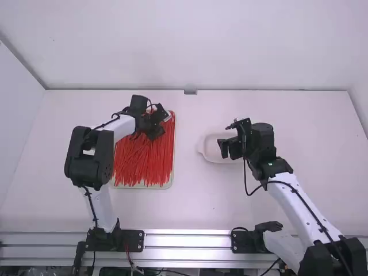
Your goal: Fasten the cable tie
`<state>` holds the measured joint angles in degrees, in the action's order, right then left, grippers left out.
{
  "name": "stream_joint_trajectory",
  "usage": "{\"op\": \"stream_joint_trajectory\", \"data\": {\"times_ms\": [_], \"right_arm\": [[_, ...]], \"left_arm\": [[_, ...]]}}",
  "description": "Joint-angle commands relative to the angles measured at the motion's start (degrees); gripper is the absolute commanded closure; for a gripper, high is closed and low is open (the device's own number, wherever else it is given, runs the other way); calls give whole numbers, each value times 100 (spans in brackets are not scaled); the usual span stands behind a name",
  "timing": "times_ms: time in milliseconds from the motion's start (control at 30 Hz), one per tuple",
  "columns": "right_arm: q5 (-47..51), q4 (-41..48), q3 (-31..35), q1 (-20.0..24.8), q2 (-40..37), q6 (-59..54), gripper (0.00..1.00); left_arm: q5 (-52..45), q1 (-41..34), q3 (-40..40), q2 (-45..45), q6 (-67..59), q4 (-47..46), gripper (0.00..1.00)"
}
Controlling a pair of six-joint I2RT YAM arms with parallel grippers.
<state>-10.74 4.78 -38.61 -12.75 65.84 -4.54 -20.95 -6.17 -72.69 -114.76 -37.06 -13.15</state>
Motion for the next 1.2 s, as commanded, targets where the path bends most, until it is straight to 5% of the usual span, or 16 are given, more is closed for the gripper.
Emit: {"op": "stream_joint_trajectory", "data": {"times_ms": [0, 1167], "right_arm": [[9, 39, -190, -4, 44, 17, 0], [31, -42, -190, 2, 44, 0, 0]], "left_arm": [[-44, -13, 37, -192, 155, 46, 57], [72, 70, -271, -374, 170, -74, 70]]}}
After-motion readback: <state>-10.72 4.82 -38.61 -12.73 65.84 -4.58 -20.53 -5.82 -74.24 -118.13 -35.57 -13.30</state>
